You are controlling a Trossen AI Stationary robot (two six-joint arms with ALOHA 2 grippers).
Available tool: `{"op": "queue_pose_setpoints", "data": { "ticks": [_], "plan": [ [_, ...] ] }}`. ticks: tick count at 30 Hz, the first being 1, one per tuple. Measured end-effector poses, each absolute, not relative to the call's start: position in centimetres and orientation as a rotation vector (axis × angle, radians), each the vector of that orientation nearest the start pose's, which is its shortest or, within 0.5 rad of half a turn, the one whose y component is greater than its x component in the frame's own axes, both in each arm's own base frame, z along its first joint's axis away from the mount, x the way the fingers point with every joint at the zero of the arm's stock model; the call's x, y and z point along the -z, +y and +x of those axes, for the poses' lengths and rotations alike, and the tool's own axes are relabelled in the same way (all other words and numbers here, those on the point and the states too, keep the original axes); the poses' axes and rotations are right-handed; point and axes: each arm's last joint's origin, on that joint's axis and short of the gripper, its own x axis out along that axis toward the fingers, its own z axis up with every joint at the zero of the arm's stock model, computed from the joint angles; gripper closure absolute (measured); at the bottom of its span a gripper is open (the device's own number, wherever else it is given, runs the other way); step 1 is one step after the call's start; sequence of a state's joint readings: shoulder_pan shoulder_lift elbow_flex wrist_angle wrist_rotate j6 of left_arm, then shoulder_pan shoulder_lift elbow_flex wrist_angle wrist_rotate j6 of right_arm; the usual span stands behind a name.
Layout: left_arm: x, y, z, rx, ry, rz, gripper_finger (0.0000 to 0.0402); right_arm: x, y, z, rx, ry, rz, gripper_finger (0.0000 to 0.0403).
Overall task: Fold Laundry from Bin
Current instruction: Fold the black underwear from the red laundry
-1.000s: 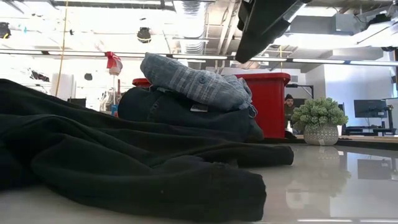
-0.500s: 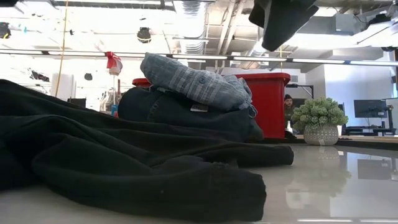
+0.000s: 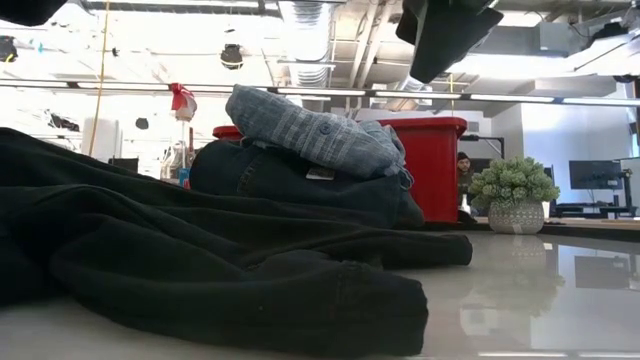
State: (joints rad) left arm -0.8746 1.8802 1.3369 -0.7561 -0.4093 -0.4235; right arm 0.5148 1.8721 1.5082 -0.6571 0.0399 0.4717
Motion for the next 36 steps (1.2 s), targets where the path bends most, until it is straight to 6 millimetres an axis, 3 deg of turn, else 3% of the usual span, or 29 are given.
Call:
{"op": "queue_pose_setpoints", "data": {
  "ticks": [5,13,17,21,26,36],
  "plan": [
    [-17.6,-27.7,24.5,0.19,1.126,0.434,0.0229,-24.2,19.5,34.8,-0.187,1.061,0.145,0.0155],
    [-17.6,-27.4,24.6,0.122,1.101,0.447,0.0235,-24.2,19.5,34.8,-0.187,1.06,0.145,0.0155],
    [-17.7,-27.4,24.6,0.101,1.094,0.43,0.0282,-24.2,19.5,34.8,-0.187,1.061,0.144,0.0155],
    [-17.7,-27.4,24.8,0.113,1.101,0.408,0.0375,-24.2,19.5,34.8,-0.187,1.061,0.143,0.0155],
    [-17.9,-27.4,24.8,0.11,1.104,0.407,0.0399,-24.2,19.5,34.8,-0.187,1.061,0.141,0.0155],
    [-23.5,-27.5,25.3,0.014,1.081,0.553,0.0401,-24.2,19.0,35.1,-0.173,1.059,0.148,0.0155]
  ]
}}
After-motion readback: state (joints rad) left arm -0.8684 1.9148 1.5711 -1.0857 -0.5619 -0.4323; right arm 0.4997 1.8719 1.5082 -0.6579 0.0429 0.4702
